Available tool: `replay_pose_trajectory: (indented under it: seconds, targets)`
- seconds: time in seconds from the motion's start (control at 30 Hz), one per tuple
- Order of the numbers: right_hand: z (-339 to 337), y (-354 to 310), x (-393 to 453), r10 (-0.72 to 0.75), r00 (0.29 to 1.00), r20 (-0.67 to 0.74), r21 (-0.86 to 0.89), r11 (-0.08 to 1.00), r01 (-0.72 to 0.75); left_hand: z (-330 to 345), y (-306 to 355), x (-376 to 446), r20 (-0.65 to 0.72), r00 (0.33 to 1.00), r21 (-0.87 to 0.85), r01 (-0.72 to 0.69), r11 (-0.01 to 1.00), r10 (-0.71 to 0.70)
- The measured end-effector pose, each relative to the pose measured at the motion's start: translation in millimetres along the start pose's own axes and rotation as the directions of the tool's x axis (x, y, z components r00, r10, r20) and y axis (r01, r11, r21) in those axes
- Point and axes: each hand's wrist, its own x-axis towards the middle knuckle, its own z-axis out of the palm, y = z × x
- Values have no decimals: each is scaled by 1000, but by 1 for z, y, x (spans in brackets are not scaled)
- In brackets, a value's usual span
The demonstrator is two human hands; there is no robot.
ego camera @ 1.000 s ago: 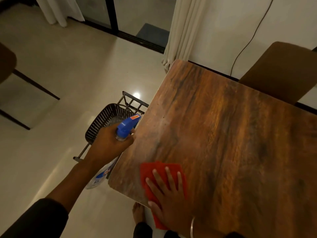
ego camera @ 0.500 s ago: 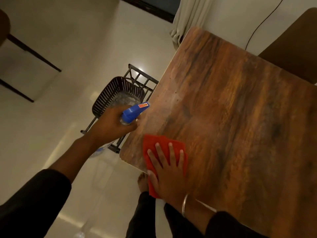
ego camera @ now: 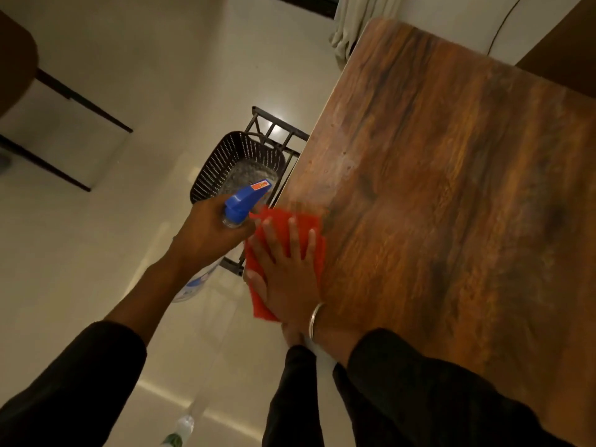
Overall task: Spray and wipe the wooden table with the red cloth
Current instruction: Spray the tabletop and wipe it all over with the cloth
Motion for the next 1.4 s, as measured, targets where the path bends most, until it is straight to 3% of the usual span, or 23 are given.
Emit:
replay_pose_trajectory:
  seconds: [0.07,0.13,0.23,0.33,0.47,0.53,0.6,0.73,1.0,1.07,1.17,1.23,1.3,1.4]
  targets:
    - [6,6,-37,-220,975,24,-10,975,220,-2,3,4,-7,1000,-14,-30,999,30]
    - [5,28,-59,-314,949,36,-39,948,315,-3,7,8,6,998,-5,-63,998,63]
    - [-11,73,-44,-196,979,47,-34,980,198,-2,12,11,13,998,-1,-60,998,60]
    - [-30,100,21,55,998,38,-65,996,-53,0,10,12,5,1000,-8,-24,1000,24]
    - [-35,70,81,282,959,13,-24,959,-282,2,14,12,7,999,-4,-36,999,36]
    - [-26,45,71,262,965,0,-25,965,-262,3,16,16,34,999,5,-12,1000,12]
    - [-17,32,40,143,990,12,-18,990,-143,4,19,20,56,998,-22,-10,1000,12]
    - [-16,67,14,-22,999,35,33,999,21,7,26,25,63,993,-107,-90,990,97]
    - [-76,167,168,363,931,38,-8,932,-363,10,22,37,90,996,-144,21,989,-8]
    - [-76,161,171,305,951,51,-48,952,-302,10,24,40,83,996,-137,52,989,-41]
    - [-59,123,135,16,994,110,-88,996,-6,10,25,46,52,997,-194,64,979,-55]
    - [-43,106,98,-105,992,70,-40,993,108,11,25,52,41,999,-225,35,974,-26]
    - [-42,118,83,-79,995,66,20,997,78,11,23,61,46,999,-242,22,970,-11]
    - [-59,156,111,45,994,103,-52,998,-40,11,16,72,40,999,-208,9,978,-1]
